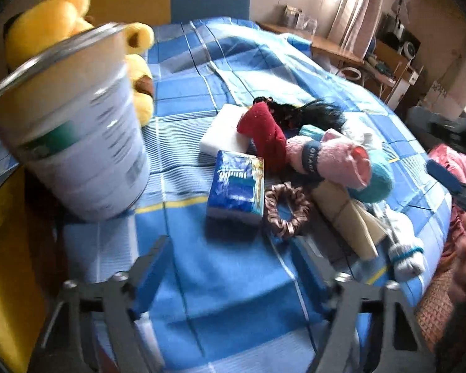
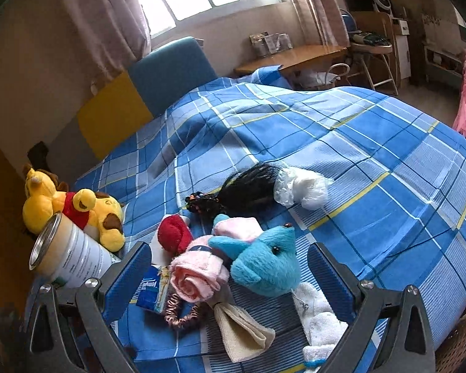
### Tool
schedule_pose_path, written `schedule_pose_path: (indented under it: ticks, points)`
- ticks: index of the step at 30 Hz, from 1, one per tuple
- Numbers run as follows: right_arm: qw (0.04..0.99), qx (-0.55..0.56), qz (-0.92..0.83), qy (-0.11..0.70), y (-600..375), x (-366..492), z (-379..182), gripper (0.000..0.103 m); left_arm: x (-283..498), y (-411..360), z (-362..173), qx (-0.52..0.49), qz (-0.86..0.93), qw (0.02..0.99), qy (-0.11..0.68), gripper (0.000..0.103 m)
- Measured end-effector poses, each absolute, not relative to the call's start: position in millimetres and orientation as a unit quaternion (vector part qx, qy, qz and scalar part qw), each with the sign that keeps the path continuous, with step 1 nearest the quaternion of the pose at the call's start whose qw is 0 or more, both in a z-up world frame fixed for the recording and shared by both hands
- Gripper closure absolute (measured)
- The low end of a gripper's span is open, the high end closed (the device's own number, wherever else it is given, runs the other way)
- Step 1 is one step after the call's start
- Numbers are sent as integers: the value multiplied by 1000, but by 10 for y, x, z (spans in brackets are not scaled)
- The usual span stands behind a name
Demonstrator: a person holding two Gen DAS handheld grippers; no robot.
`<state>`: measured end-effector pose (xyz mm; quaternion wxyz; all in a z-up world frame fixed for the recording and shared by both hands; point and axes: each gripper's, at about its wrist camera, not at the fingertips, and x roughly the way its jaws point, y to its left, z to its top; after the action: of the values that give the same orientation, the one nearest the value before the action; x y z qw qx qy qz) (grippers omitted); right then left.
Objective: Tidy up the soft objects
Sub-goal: 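Lower the left tool onto the blue Tempo tissue pack and grasp it, then drop the tissue pack in the gold tray with left tool while right tool grasps pink towel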
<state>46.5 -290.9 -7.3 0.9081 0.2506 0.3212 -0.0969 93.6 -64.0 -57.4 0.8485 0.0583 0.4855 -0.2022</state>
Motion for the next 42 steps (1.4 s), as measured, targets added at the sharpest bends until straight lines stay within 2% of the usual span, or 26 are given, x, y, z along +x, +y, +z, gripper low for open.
schedule_pose_path:
  ticks: [4, 15, 16, 19, 26, 29, 31, 37, 42]
  points:
    - [905, 265, -94, 318, -2956, 454, -81, 0, 1215, -805, -689, 78, -185, 843, 500, 37]
    - [897, 287, -96, 323, -3032, 478, -135, 0, 1657, -1179, -1005, 134, -182, 832, 506, 37]
    - [896, 288, -97, 323, -3037, 480, -140, 0, 1669, -1193, -1029, 134, -184, 831, 508, 52]
    - [896, 291, -104, 320, -3070, 469, -146, 1, 1672, -1091, -1043, 105, -197, 830, 512, 51]
    - [885, 319, -102, 323, -3170, 474, -213, 8, 1280, -678, -862, 59, -202, 843, 495, 51]
    - [884, 311, -91, 336, -3110, 522, -241, 9, 994, -585, -813, 60, -208, 848, 484, 51]
    - [886, 300, -81, 346, -3045, 554, -257, 13, 798, -563, -810, 73, -213, 850, 477, 51]
    - [896, 221, -48, 383, -2693, 714, -267, 19, 289, -431, -988, 102, -226, 840, 483, 51]
    - [899, 117, -34, 421, -2358, 1034, -315, 19, 152, -378, -1017, 110, -226, 845, 471, 51]
